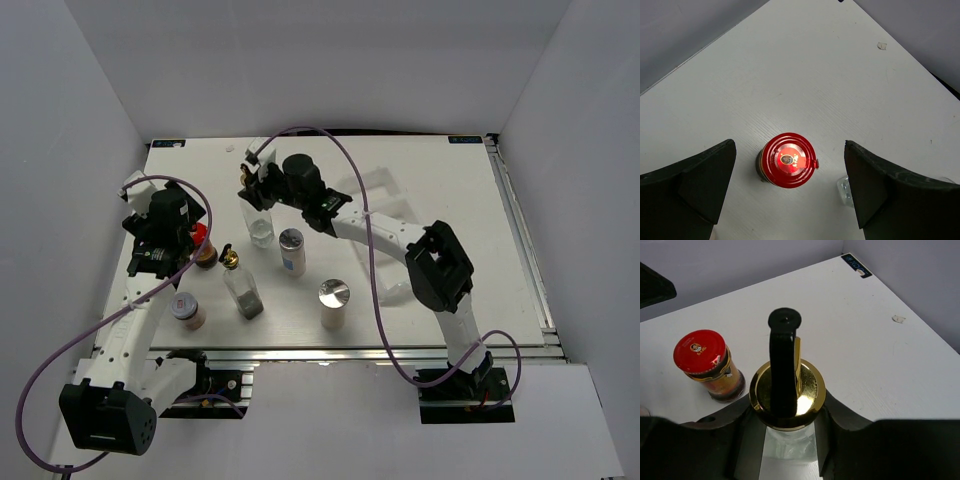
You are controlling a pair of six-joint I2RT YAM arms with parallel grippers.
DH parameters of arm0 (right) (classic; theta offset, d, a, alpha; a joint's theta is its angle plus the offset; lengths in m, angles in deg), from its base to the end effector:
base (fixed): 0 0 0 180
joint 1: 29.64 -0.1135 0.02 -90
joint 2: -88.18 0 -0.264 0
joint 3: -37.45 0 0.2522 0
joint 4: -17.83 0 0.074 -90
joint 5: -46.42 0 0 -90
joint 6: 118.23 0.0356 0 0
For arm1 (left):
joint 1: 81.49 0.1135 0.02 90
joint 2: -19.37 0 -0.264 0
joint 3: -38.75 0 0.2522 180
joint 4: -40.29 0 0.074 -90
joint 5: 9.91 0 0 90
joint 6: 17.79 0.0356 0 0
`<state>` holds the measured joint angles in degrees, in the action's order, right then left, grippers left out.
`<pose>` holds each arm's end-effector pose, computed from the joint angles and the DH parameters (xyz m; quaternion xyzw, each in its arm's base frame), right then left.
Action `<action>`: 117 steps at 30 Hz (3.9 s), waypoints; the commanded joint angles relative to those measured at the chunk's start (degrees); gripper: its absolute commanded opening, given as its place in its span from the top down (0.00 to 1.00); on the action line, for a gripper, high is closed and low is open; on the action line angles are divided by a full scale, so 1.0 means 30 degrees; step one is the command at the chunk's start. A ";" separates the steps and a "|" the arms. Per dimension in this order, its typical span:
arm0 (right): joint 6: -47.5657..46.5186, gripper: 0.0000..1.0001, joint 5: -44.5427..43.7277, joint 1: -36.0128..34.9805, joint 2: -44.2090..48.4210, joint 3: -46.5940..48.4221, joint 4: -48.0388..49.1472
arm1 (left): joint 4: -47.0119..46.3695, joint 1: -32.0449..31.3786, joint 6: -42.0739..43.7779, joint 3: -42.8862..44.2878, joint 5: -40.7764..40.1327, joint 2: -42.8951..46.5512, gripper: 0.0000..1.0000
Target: Organize the condiment bottles
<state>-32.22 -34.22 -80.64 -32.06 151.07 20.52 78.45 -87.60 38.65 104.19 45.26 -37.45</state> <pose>0.3179 0.4018 0.3050 -0.3857 0.6205 0.3260 0.5999 0.2156 -0.0026 0.3214 -0.3420 0.7651 0.0802 0.5396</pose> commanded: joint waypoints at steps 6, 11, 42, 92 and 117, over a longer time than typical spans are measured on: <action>0.2030 1.00 0.0069 0.3052 0.3868 0.1429 0.2957 | -0.0223 -0.0014 -0.0092 -0.0117 0.0065 0.0452 0.02; 0.2678 1.00 0.0425 0.5598 0.4631 0.2282 0.1843 | -0.0370 -0.0014 0.0025 -0.0176 0.0242 0.0453 0.02; 0.1183 1.00 0.1066 1.1874 0.6362 -0.1848 0.0787 | -0.0839 0.0015 0.0025 0.0088 0.0477 -0.0836 0.02; -0.0311 0.11 -0.0720 1.1903 0.9231 -0.7826 0.1552 | 0.0070 -0.0102 0.0463 0.5095 0.7211 -0.0922 0.02; -0.0808 0.11 0.0335 1.1903 1.6790 -0.9613 -0.4368 | 0.7533 -1.0766 -0.0210 0.6504 0.1118 0.0070 0.02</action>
<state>-33.38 -34.96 -45.08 15.80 122.50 7.82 95.61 -119.11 39.83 124.80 47.97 -39.96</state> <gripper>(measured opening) 0.895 0.979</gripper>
